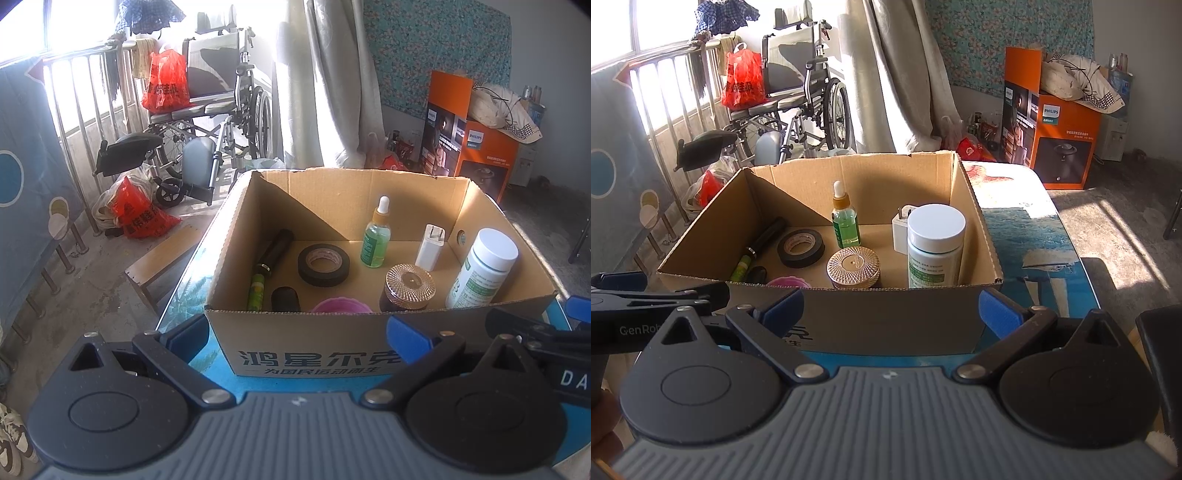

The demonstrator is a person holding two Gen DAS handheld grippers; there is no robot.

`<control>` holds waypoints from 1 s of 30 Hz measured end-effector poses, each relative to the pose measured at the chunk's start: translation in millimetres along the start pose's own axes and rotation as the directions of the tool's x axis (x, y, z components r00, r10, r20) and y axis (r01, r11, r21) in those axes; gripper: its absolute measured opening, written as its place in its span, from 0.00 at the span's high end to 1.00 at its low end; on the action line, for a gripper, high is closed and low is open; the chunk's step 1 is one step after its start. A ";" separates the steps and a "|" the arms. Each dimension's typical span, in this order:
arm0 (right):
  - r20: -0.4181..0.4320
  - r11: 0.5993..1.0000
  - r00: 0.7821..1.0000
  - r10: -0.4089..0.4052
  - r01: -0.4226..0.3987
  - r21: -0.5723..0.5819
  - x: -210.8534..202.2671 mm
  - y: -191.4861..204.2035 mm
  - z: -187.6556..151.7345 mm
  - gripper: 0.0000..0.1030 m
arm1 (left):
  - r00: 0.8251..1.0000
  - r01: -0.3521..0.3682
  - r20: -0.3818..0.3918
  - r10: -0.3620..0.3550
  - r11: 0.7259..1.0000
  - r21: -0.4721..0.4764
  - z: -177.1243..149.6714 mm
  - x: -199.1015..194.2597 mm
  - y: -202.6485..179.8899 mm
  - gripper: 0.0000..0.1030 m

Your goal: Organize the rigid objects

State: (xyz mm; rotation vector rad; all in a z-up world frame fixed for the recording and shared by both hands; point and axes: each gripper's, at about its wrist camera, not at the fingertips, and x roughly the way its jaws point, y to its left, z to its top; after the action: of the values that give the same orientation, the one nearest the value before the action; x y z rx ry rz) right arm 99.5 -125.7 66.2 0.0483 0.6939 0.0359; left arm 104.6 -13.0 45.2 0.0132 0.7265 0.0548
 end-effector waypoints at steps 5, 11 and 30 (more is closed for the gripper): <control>0.000 1.000 1.000 0.000 0.000 0.000 0.6 -0.7 -0.4 0.01 | 1.000 -0.001 0.000 0.001 1.000 0.000 -0.1 -0.1 0.0 0.00; 0.000 1.000 1.000 0.001 -0.001 0.000 0.6 -0.9 0.0 0.01 | 1.000 -0.001 -0.001 0.001 1.000 0.000 0.0 -0.1 0.0 0.00; -0.008 1.000 1.000 -0.002 0.002 0.003 3.4 -3.1 -5.4 0.01 | 1.000 0.001 -0.010 -0.001 1.000 0.003 -4.4 3.0 0.5 0.00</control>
State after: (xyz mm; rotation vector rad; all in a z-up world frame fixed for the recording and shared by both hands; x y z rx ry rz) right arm 98.8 -128.5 59.7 0.0507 0.7022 0.0328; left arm 103.9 -12.4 40.0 0.0153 0.7369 0.0533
